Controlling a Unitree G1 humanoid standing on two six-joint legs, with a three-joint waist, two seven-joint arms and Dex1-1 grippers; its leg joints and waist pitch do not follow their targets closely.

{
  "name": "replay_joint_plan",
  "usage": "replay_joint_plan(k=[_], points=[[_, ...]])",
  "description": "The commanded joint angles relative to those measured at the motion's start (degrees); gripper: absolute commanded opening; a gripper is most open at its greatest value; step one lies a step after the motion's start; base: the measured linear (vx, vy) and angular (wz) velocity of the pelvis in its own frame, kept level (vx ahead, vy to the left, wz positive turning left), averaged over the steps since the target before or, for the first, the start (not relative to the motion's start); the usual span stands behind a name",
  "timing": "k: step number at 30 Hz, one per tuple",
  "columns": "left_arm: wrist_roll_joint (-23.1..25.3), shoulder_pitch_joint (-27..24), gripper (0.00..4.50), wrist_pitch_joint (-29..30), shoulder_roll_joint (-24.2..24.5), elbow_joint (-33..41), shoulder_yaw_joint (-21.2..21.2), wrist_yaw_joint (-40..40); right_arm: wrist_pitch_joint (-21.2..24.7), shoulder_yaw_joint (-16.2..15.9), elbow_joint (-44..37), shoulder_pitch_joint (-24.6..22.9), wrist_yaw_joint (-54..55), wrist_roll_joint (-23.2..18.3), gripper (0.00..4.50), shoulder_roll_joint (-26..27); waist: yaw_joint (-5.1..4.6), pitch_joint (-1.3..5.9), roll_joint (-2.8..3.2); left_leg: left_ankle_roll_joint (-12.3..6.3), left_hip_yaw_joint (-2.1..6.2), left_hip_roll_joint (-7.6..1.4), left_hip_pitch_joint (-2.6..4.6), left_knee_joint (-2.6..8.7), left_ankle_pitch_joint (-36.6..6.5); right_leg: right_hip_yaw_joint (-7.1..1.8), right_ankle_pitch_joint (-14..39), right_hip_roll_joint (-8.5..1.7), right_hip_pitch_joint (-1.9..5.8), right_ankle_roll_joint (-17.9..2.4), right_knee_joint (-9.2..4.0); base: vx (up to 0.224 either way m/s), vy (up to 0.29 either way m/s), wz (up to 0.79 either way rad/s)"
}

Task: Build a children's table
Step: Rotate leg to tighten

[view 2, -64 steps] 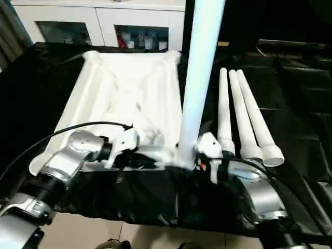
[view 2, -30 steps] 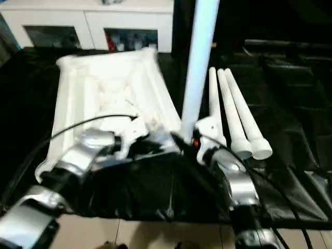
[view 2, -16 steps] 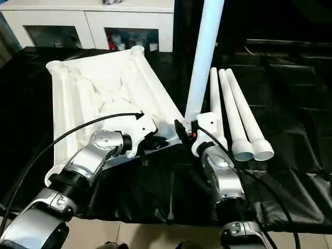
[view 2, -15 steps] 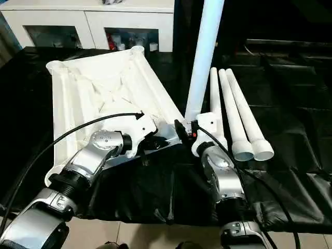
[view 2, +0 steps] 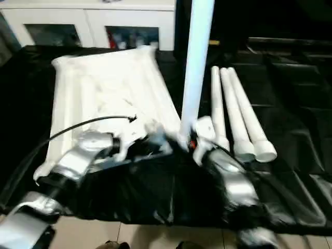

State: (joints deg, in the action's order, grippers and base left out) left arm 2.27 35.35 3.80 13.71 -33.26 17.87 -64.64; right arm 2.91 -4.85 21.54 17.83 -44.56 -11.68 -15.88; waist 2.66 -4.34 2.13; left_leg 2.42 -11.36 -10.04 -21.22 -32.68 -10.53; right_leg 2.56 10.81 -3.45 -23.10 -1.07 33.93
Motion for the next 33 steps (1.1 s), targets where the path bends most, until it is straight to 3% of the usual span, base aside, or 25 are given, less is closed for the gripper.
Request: replay_joint_plan(k=[1, 5, 9, 13, 21, 29, 33], points=[[-0.67, -0.76, 0.00, -1.30, 0.42, 1.46, 2.40, -4.79, 1.73, -2.33, -3.56, -1.47, -6.95, -1.86, 4.22, -1.60, 0.43, 3.02, -0.36, -6.49, 1.44, -3.54, 0.53, 3.42, -10.69, -2.65, 8.11, -4.74, 3.03, -14.47, -4.12, 0.000, 0.000, 0.00], [-1.26, -0.92, 0.00, -2.20, 1.88, 1.75, 2.98, -8.48, 2.74, -3.26, -5.96, -2.86, -12.05, -2.73, 4.22, -4.71, 0.95, 3.06, -0.18, -5.76, 1.44, -3.61, 0.57, 3.46, -11.01, -2.65, 9.37, -4.88, 2.92, -14.45, -4.16, 0.000, 0.000, 0.00], [-2.58, -1.13, 0.00, -2.82, 4.27, 2.23, 3.65, -14.34, 3.46, -5.41, -9.32, -4.48, -18.36, -2.63, 4.22, -9.81, 1.46, 3.11, -0.18, -6.15, 1.42, -3.62, 0.57, 3.34, -10.16, -2.60, 8.03, -4.84, 2.90, -14.47, -4.00, 0.000, 0.000, 0.00], [-3.14, -1.29, 0.00, -3.11, 5.47, 2.46, 4.21, -17.24, 4.78, -5.96, -10.08, -4.71, -20.51, -3.06, 4.22, -11.23, 1.53, 3.00, -0.20, -5.85, 1.44, -3.62, 0.56, 3.42, -10.86, -2.60, 9.86, -4.92, 2.79, -14.37, -4.15, 0.000, 0.000, 0.00], [-3.50, -1.42, 0.00, -3.53, 6.91, 2.90, 4.95, -20.66, 7.07, -7.04, -11.77, -5.00, -23.84, -3.50, 3.50, -13.28, 2.17, 3.11, -0.21, -5.61, 1.42, -3.67, 0.71, 3.34, -9.86, -2.64, 8.81, -4.85, 2.75, -14.30, -3.96, 0.000, 0.000, 0.00], [-3.36, -1.26, 0.00, -3.89, 7.47, 2.36, 5.16, -21.38, 8.75, -7.65, -13.01, -5.49, -25.08, -4.10, 2.89, -14.03, 2.19, 3.03, -0.28, -5.30, 1.46, -3.65, 0.68, 3.38, -10.20, -2.61, 10.17, -4.90, 2.78, -13.93, -4.10, 0.000, 0.000, 0.00], [-2.23, -0.64, 0.00, -4.19, 6.61, 0.85, 4.87, -18.18, 10.26, -5.76, -12.57, -5.45, -21.73, -5.47, 2.80, -11.52, 2.22, 3.11, -0.32, -5.35, 1.43, -3.61, 0.65, 3.29, -9.63, -2.62, 9.28, -4.90, 2.81, -14.03, -3.99, 0.000, 0.000, 0.00]])
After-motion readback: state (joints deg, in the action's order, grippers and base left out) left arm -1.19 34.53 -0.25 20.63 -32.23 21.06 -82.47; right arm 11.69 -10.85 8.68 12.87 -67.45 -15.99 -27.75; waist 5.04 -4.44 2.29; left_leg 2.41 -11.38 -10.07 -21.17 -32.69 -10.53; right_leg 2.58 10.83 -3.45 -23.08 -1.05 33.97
